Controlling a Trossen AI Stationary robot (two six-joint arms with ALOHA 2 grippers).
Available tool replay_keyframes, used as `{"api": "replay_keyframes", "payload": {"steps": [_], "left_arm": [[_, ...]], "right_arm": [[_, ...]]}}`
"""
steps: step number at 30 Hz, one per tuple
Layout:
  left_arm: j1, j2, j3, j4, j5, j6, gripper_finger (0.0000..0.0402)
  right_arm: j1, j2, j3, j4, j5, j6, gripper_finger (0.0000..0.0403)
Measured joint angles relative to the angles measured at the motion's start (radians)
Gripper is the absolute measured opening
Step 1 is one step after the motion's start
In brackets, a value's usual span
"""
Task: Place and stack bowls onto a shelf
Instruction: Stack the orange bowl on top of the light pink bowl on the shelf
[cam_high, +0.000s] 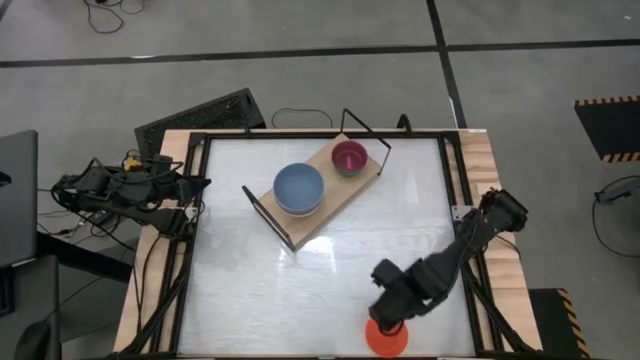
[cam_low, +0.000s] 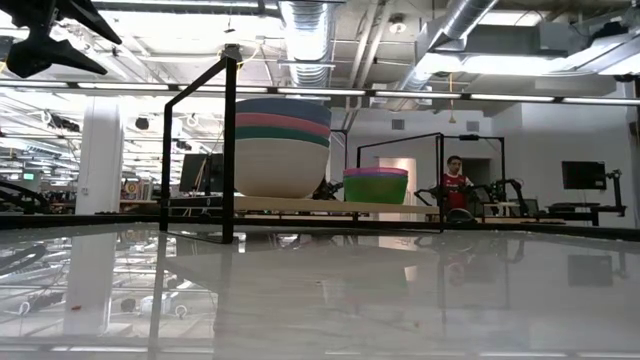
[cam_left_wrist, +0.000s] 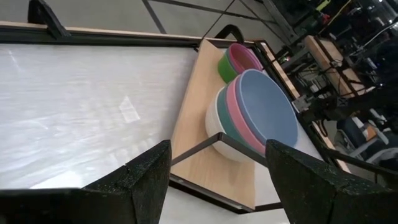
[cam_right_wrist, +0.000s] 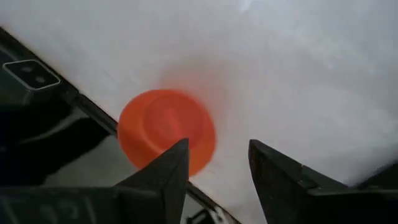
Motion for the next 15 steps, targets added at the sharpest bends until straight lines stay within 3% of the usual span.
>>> {"api": "replay_keyframes", "payload": {"steps": [9, 15], "left_arm": [[0.0, 0.0, 0.0, 0.0, 0.014, 0.024, 0.0245], [0.0, 0.0, 0.0, -0.001, 0.014, 0.023, 0.0245]], "right_arm": [[0.046, 0.004, -0.246, 0.316, -0.068, 0.011, 0.0197], [0.043, 0.002, -0.365, 0.346, -0.071, -0.036, 0.0197]]}}
